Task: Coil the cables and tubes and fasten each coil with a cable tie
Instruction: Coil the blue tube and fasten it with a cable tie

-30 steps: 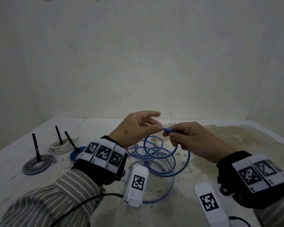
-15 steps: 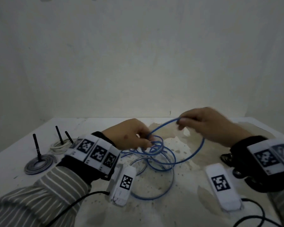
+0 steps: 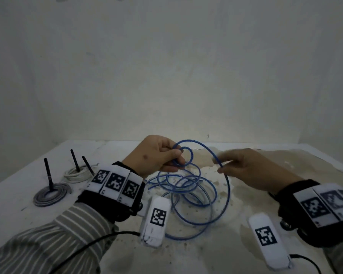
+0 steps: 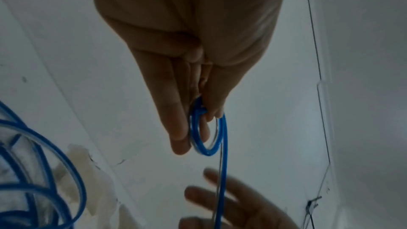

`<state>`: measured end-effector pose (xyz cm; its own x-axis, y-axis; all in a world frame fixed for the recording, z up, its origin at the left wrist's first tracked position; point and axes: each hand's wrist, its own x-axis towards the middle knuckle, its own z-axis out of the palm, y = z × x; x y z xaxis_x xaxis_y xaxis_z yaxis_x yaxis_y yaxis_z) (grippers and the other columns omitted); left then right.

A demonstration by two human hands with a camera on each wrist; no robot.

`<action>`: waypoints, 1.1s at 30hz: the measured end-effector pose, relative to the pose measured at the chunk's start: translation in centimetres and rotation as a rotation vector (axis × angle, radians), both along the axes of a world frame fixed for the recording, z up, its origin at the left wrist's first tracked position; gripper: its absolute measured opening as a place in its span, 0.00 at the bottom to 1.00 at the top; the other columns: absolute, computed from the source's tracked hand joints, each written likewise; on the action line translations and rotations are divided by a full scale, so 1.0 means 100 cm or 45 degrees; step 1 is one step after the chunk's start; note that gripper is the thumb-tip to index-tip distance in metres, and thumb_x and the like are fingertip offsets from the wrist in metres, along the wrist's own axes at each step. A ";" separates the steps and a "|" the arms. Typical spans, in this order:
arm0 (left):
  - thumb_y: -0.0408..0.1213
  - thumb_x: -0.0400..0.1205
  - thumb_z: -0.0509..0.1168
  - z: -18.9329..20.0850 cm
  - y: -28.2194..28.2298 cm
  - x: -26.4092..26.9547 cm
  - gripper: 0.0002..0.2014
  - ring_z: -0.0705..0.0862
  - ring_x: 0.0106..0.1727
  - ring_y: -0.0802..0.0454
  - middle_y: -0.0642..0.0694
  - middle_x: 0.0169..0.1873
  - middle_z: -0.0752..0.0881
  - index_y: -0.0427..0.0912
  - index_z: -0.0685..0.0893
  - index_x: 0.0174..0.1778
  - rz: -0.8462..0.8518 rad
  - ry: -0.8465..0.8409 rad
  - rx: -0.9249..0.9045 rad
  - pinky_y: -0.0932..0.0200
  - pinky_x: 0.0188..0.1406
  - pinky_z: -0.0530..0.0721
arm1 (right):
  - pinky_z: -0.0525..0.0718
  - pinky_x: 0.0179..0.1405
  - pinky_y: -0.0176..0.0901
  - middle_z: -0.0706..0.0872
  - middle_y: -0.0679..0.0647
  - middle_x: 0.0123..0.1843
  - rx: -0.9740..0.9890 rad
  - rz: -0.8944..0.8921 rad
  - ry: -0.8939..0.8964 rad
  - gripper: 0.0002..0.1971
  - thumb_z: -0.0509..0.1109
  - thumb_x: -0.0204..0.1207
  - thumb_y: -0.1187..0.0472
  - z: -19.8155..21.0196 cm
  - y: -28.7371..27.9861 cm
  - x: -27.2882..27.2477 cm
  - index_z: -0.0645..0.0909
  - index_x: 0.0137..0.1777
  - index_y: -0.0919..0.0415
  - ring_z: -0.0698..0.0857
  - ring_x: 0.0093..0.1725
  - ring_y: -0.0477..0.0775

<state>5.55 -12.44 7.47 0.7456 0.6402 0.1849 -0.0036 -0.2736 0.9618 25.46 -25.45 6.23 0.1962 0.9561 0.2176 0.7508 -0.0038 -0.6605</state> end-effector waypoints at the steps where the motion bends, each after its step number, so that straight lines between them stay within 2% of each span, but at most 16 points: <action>1: 0.27 0.81 0.63 -0.002 -0.003 0.003 0.06 0.89 0.33 0.52 0.47 0.27 0.89 0.36 0.82 0.39 -0.012 0.038 0.028 0.63 0.33 0.88 | 0.84 0.58 0.48 0.86 0.43 0.53 0.013 0.048 0.052 0.22 0.67 0.78 0.65 0.001 0.001 -0.003 0.74 0.58 0.33 0.88 0.49 0.42; 3: 0.28 0.81 0.63 -0.006 -0.008 0.008 0.06 0.88 0.35 0.50 0.47 0.27 0.88 0.36 0.83 0.39 -0.028 0.101 0.076 0.60 0.36 0.89 | 0.82 0.60 0.44 0.80 0.44 0.63 0.084 0.144 0.190 0.32 0.64 0.79 0.66 0.008 0.003 -0.011 0.62 0.64 0.23 0.85 0.57 0.43; 4: 0.28 0.81 0.64 -0.007 -0.011 0.011 0.05 0.88 0.36 0.48 0.46 0.27 0.88 0.36 0.83 0.40 -0.038 0.114 0.084 0.60 0.36 0.89 | 0.80 0.60 0.39 0.79 0.42 0.64 0.123 0.175 0.173 0.30 0.64 0.79 0.64 0.011 0.003 -0.016 0.62 0.65 0.23 0.84 0.59 0.41; 6: 0.27 0.81 0.63 -0.007 -0.016 0.014 0.04 0.87 0.37 0.46 0.45 0.27 0.87 0.35 0.84 0.45 -0.062 0.093 0.069 0.61 0.36 0.89 | 0.78 0.55 0.26 0.82 0.37 0.58 0.179 0.165 -0.026 0.20 0.65 0.80 0.59 0.019 0.007 -0.025 0.72 0.66 0.33 0.83 0.56 0.36; 7: 0.27 0.81 0.63 -0.006 -0.019 0.016 0.05 0.87 0.37 0.45 0.45 0.27 0.87 0.35 0.82 0.50 -0.066 0.063 0.046 0.60 0.36 0.89 | 0.79 0.51 0.24 0.84 0.37 0.53 0.204 0.133 -0.104 0.15 0.65 0.80 0.59 0.020 0.010 -0.029 0.78 0.63 0.41 0.85 0.51 0.36; 9: 0.26 0.80 0.64 -0.005 -0.023 0.018 0.14 0.88 0.35 0.46 0.44 0.27 0.87 0.38 0.76 0.61 -0.035 -0.048 -0.039 0.57 0.35 0.89 | 0.85 0.43 0.33 0.86 0.43 0.41 0.286 0.058 -0.004 0.10 0.65 0.79 0.62 0.019 0.017 -0.030 0.83 0.57 0.53 0.87 0.40 0.47; 11: 0.25 0.80 0.64 -0.003 -0.023 0.018 0.19 0.89 0.34 0.46 0.44 0.28 0.87 0.42 0.71 0.65 0.035 -0.210 -0.143 0.58 0.32 0.89 | 0.83 0.32 0.42 0.84 0.51 0.33 0.307 0.009 0.204 0.07 0.64 0.80 0.64 0.014 0.019 -0.030 0.83 0.53 0.58 0.82 0.29 0.53; 13: 0.25 0.80 0.63 -0.001 -0.020 0.016 0.20 0.90 0.36 0.43 0.43 0.28 0.87 0.43 0.69 0.66 0.076 -0.323 -0.242 0.60 0.31 0.87 | 0.73 0.28 0.42 0.83 0.51 0.31 0.270 -0.010 0.386 0.08 0.63 0.81 0.62 0.008 0.019 -0.031 0.84 0.50 0.58 0.74 0.26 0.48; 15: 0.25 0.80 0.62 -0.001 -0.020 0.017 0.19 0.89 0.38 0.42 0.43 0.29 0.86 0.42 0.70 0.66 0.064 -0.354 -0.292 0.61 0.31 0.87 | 0.70 0.27 0.39 0.83 0.50 0.32 0.299 0.002 0.526 0.10 0.63 0.81 0.59 0.004 0.019 -0.033 0.85 0.46 0.59 0.71 0.24 0.44; 18: 0.26 0.81 0.61 -0.004 -0.024 0.022 0.14 0.89 0.39 0.44 0.43 0.31 0.86 0.38 0.75 0.63 0.039 -0.309 -0.239 0.60 0.35 0.88 | 0.69 0.25 0.36 0.80 0.55 0.32 0.427 0.036 0.545 0.08 0.66 0.79 0.61 0.004 0.020 -0.038 0.86 0.43 0.55 0.69 0.24 0.44; 20: 0.27 0.82 0.61 -0.008 -0.026 0.023 0.10 0.89 0.39 0.47 0.44 0.33 0.87 0.37 0.81 0.57 0.020 -0.248 -0.171 0.60 0.40 0.89 | 0.70 0.25 0.34 0.81 0.52 0.30 0.459 0.022 0.472 0.09 0.66 0.79 0.64 0.005 0.021 -0.038 0.86 0.42 0.52 0.71 0.23 0.41; 24: 0.29 0.80 0.65 -0.005 -0.023 0.017 0.08 0.87 0.44 0.54 0.49 0.37 0.90 0.46 0.86 0.45 0.004 -0.050 0.041 0.56 0.47 0.85 | 0.72 0.27 0.35 0.82 0.48 0.27 0.423 -0.048 0.255 0.08 0.68 0.77 0.62 0.008 0.018 -0.035 0.87 0.41 0.50 0.71 0.23 0.41; 26: 0.30 0.78 0.68 0.000 -0.021 0.013 0.07 0.86 0.40 0.55 0.49 0.35 0.89 0.48 0.86 0.44 0.008 0.055 0.158 0.59 0.40 0.83 | 0.72 0.27 0.40 0.83 0.56 0.27 0.370 -0.047 0.115 0.06 0.69 0.77 0.61 0.008 0.017 -0.034 0.88 0.43 0.52 0.73 0.24 0.47; 28: 0.33 0.77 0.69 0.006 -0.021 0.011 0.05 0.85 0.33 0.58 0.49 0.31 0.90 0.48 0.86 0.42 -0.003 0.146 0.223 0.65 0.31 0.80 | 0.75 0.31 0.44 0.87 0.62 0.33 0.334 -0.052 -0.020 0.06 0.69 0.77 0.60 0.008 0.017 -0.035 0.89 0.46 0.55 0.79 0.30 0.58; 30: 0.34 0.75 0.72 0.010 -0.022 0.011 0.03 0.87 0.32 0.58 0.47 0.31 0.91 0.47 0.87 0.41 -0.027 0.273 0.304 0.68 0.29 0.79 | 0.75 0.31 0.39 0.88 0.60 0.35 0.302 -0.053 -0.064 0.06 0.69 0.77 0.60 0.008 0.017 -0.035 0.89 0.47 0.56 0.79 0.30 0.53; 33: 0.31 0.73 0.74 0.013 -0.020 0.011 0.05 0.86 0.30 0.59 0.46 0.31 0.90 0.46 0.88 0.38 -0.048 0.408 0.353 0.66 0.34 0.84 | 0.72 0.28 0.28 0.85 0.50 0.29 0.268 -0.053 -0.112 0.06 0.70 0.76 0.60 0.006 0.018 -0.039 0.89 0.47 0.57 0.76 0.26 0.40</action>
